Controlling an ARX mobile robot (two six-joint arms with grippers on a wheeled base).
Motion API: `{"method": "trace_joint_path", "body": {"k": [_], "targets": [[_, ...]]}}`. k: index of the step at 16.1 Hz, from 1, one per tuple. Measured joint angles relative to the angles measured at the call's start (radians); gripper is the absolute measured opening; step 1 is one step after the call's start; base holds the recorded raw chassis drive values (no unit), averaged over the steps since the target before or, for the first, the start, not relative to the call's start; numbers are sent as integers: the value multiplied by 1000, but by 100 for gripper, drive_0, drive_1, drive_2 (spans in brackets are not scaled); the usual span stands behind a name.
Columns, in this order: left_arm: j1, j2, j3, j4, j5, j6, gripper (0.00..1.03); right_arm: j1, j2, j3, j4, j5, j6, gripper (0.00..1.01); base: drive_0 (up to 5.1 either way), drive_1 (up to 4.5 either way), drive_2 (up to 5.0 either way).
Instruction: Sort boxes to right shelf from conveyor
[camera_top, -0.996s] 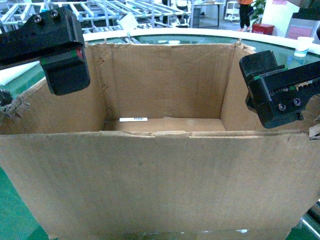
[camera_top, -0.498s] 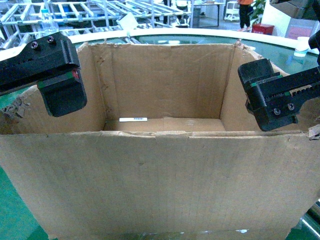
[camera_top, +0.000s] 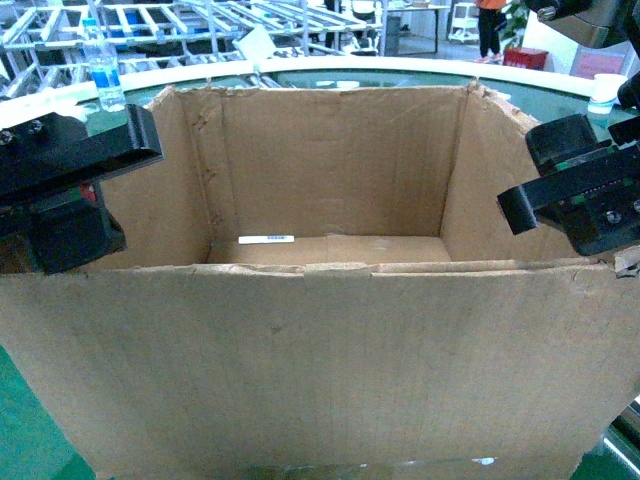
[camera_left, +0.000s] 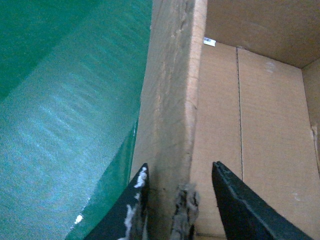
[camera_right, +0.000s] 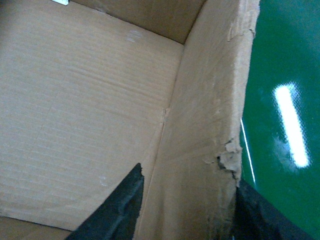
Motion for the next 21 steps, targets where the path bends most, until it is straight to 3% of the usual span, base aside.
{"method": "trace_joint_path", "body": {"k": [2,4,5,11,16,19,21], "targets": [[3,0,0,-1,-7,-8,16,-1,0,-1,-2,10,-1,24,0,0,0],[5,0,0,-2,-17,7,3,-1,0,-1,3,18,-1,7,0,0,0],[5,0,0,-2,-17,14,2,-1,0,-1,4,18,-1,2,0,0,0],[-1,0,4,-4,-29,27,2,0,-5,-2,7,9,7,2,0,0,0],[-21,12,117,-16,-62,95,2,-17,-40,77,-27,-5,-2,2,0,0,0],[-32,12,142,-19,-68,101,2,-28,-61,105,-48,-18,-9,2,0,0,0],[-44,6,149,-6,-85,139,2,-28,-87,110,-53,-32,-32,2,0,0,0]]}}
